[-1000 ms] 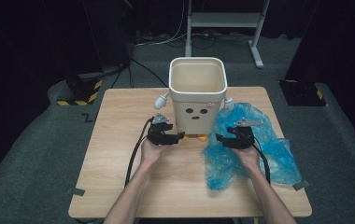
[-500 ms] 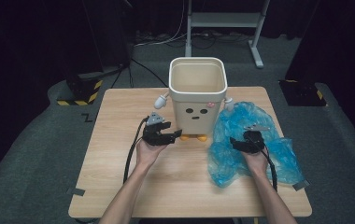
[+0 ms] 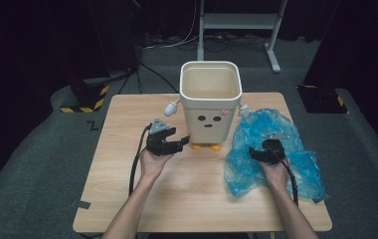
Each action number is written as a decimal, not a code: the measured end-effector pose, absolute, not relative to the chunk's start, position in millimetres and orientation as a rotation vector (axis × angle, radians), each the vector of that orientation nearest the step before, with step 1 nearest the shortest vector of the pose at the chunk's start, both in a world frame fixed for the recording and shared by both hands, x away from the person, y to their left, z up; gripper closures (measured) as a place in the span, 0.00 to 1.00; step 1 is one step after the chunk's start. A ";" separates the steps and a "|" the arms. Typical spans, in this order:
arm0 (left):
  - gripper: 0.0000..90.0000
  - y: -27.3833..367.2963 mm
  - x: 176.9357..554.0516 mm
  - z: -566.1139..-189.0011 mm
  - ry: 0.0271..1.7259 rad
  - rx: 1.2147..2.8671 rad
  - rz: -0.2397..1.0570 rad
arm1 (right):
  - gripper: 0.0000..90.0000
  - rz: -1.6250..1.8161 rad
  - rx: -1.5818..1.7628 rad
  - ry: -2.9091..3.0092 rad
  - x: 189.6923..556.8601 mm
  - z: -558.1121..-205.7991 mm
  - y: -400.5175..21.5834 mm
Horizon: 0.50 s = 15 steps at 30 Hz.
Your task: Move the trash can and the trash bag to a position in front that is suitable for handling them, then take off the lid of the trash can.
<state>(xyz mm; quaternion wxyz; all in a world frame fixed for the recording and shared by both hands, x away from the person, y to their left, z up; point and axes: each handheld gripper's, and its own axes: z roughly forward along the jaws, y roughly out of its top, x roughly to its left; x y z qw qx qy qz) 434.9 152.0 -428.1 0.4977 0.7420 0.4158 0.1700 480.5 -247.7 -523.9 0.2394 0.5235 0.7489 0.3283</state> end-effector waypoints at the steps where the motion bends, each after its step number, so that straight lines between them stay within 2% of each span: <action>1: 0.36 153.0 434.2 -427.4 1.011 1.792 0.420 | 0.27 0.895 1.436 2.048 480.6 -523.9 -247.9; 4: 0.35 155.9 433.8 -425.0 1.020 1.789 0.454 | 0.26 0.891 1.443 2.045 480.5 -523.8 -247.6; 15: 0.34 166.8 427.4 -415.4 1.009 1.763 0.429 | 0.26 0.889 1.448 2.041 480.3 -523.9 -247.4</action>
